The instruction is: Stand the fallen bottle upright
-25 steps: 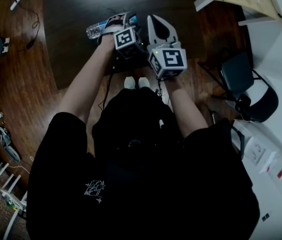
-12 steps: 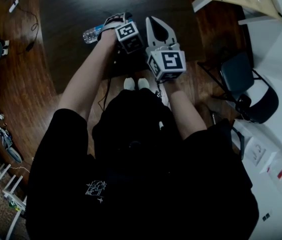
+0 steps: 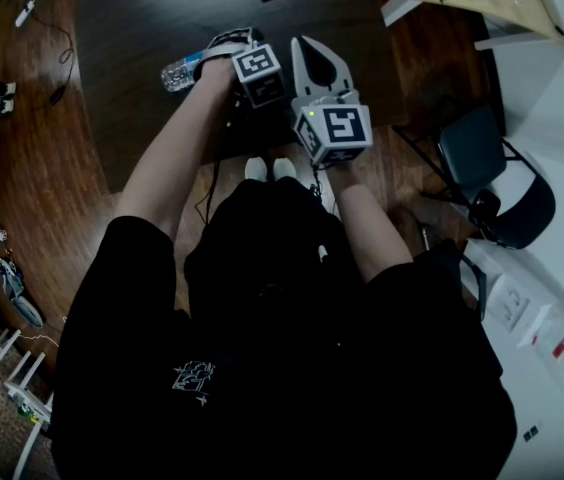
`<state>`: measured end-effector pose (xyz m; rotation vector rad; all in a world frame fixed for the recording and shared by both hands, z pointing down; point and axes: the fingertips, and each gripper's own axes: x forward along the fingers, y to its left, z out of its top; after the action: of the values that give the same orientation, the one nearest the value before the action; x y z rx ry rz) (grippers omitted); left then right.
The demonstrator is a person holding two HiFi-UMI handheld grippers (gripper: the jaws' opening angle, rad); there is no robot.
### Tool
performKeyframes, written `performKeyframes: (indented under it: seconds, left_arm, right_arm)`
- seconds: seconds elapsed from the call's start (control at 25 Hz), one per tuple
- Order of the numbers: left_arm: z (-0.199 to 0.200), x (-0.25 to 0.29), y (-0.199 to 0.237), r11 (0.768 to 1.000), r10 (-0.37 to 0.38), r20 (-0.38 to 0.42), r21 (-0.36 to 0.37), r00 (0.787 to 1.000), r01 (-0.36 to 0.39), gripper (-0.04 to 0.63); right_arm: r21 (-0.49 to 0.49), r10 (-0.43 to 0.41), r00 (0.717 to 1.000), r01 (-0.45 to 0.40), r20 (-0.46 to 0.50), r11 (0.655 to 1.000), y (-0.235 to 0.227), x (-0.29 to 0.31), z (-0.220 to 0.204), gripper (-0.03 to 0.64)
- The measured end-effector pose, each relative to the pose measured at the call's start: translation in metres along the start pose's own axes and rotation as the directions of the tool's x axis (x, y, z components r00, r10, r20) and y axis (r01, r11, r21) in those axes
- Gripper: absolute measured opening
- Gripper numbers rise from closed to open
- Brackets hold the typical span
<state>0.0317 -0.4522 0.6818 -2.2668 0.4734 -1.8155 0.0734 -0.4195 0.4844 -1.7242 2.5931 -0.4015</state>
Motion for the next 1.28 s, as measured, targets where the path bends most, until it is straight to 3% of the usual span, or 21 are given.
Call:
performKeyframes:
  seconds: [0.4,0.64,0.96,1.12,1.28]
  left_arm:
    - [0.009,-0.024,0.022,0.994,0.101,0.077,-0.052,0.992,-0.098,0.126]
    - [-0.001,-0.061,0.045,0.959,0.247,0.171,-0.185,0.954,-0.215,0.126]
    - [-0.022,-0.112,0.071,0.853,0.429,0.233,-0.424,0.873,-0.306,0.126]
    - [-0.030,-0.137,0.080,0.761,0.541,0.258,-0.555,0.801,-0.335,0.126]
    - [-0.039,-0.167,0.092,0.639,0.664,0.275,-0.690,0.695,-0.338,0.124]
  right_arm:
    - [0.013,0.002,1.000,-0.002,0.011,1.000,-0.003,0.002,0.004,0.014]
    - [0.003,0.028,1.000,-0.028,0.009,1.000,0.016,-0.002,0.009,0.014]
    - [-0.024,0.077,0.997,-0.076,0.010,0.997,0.046,-0.003,0.019,0.014]
    - [-0.038,0.101,0.995,-0.100,0.012,0.994,0.061,-0.004,0.022,0.014]
    - [-0.054,0.109,0.994,-0.108,0.009,0.993,0.065,-0.006,0.023,0.014]
